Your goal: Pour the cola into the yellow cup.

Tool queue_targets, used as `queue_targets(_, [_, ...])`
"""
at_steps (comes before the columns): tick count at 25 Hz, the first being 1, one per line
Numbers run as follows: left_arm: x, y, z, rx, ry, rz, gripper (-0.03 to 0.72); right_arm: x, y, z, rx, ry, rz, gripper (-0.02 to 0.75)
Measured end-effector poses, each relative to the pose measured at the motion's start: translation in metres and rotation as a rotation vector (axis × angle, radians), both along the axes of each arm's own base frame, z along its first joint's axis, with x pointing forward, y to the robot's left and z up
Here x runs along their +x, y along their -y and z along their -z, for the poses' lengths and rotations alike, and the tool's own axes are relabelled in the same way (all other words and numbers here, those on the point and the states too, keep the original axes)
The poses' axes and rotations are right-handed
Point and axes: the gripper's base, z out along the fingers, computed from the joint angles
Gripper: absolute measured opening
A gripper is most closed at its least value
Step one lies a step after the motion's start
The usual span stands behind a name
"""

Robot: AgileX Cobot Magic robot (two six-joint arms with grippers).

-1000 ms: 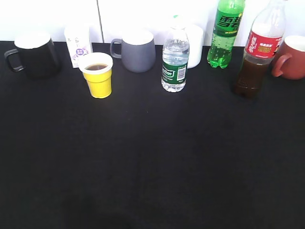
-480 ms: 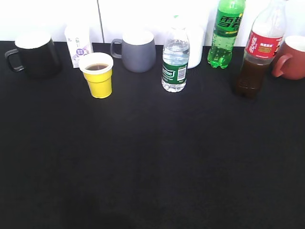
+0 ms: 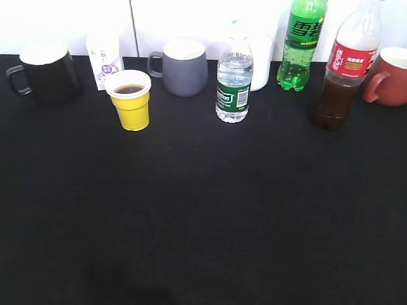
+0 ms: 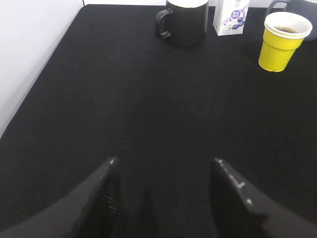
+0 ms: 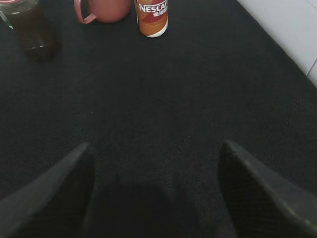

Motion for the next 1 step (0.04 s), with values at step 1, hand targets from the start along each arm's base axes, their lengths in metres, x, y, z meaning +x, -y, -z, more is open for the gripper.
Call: queue_targets(1, [0.0000,0.0000,0.0000,0.000,0.000,0.000,0.437,0.0000,0.0000,0.0000,0.000,0.000,0.000,0.592])
